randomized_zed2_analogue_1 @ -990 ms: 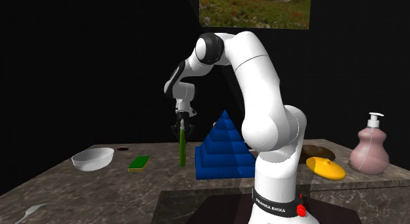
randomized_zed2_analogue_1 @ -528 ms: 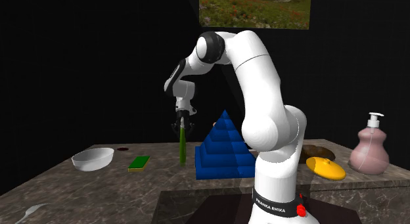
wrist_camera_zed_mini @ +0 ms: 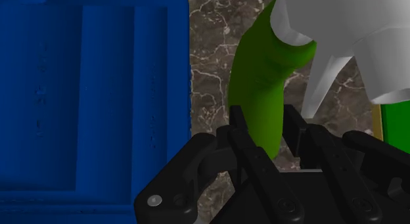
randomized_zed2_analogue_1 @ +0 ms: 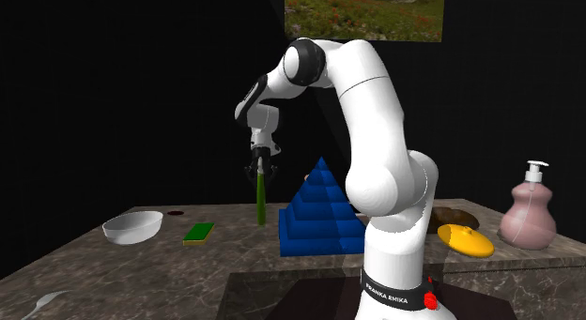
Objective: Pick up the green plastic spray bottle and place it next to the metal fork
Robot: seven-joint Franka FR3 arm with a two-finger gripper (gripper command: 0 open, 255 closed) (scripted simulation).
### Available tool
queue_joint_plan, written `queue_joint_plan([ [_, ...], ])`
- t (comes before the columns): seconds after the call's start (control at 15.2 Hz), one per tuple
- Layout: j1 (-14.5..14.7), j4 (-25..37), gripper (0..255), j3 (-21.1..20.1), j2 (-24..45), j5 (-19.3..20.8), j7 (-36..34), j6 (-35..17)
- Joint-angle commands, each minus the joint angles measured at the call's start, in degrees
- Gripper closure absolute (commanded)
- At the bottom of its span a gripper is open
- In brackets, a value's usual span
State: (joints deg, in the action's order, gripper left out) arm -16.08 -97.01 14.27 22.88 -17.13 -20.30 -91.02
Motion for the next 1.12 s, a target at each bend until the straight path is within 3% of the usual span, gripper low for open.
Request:
queue_joint_plan([
  [0.0,0.0,0.9,255,0.1,-0.6,0.2,-0.3,1.4],
  [1.06,-0.4,8.9,255,0.4,-3.6,0.8,-2.9,12.1],
])
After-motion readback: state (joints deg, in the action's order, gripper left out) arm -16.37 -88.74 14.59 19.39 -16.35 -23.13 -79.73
